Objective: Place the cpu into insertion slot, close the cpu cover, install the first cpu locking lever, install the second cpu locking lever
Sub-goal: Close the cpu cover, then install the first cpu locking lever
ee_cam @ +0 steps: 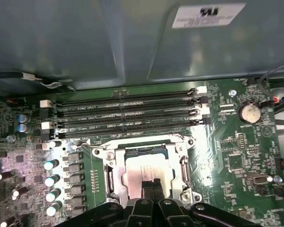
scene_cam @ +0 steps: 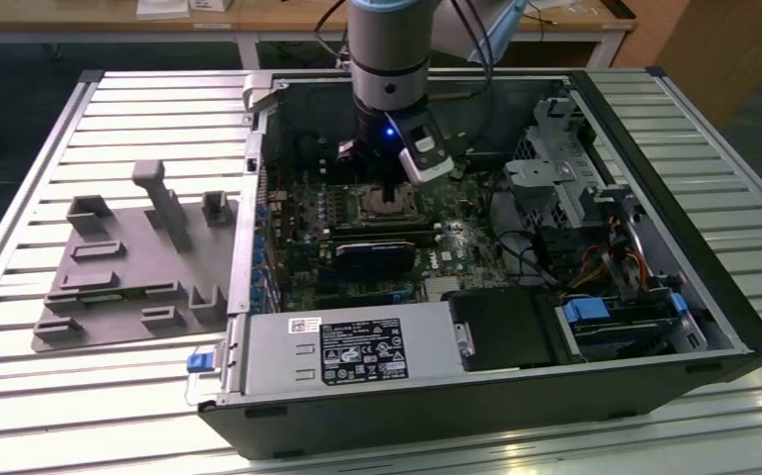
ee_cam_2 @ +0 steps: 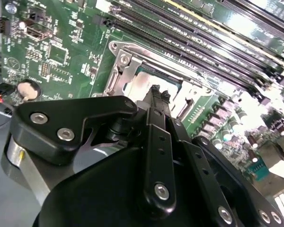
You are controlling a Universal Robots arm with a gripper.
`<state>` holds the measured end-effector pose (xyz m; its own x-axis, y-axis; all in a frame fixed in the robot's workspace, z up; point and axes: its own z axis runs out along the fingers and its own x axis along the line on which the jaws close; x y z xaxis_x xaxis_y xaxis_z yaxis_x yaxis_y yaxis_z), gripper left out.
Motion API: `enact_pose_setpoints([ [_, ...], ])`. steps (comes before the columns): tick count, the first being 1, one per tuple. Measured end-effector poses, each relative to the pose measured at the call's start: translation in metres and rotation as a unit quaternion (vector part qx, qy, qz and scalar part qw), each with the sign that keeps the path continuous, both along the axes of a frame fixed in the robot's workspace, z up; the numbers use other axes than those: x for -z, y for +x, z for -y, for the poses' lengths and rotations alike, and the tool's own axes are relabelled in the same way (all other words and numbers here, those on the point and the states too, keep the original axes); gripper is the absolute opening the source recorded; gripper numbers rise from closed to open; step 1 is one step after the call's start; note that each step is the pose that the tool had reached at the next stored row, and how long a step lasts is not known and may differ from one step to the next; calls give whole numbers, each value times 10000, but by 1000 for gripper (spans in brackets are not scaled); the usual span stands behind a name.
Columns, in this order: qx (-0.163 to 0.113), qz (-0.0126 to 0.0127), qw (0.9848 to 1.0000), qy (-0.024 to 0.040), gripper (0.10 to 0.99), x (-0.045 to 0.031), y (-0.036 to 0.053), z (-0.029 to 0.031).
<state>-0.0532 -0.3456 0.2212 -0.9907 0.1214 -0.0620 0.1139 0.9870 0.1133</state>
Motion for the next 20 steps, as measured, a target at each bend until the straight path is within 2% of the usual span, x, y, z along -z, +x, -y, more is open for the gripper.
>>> enact_pose_setpoints([
  [4, 0, 0, 10000, -6, 102, -90, 0, -3],
  [10, 1, -4, 10000, -18, 102, -102, 31, -7],
  [16, 0, -4, 10000, -22, 102, -197, 34, -7],
  [20, 0, -4, 10000, -22, 102, -201, 34, -7],
])
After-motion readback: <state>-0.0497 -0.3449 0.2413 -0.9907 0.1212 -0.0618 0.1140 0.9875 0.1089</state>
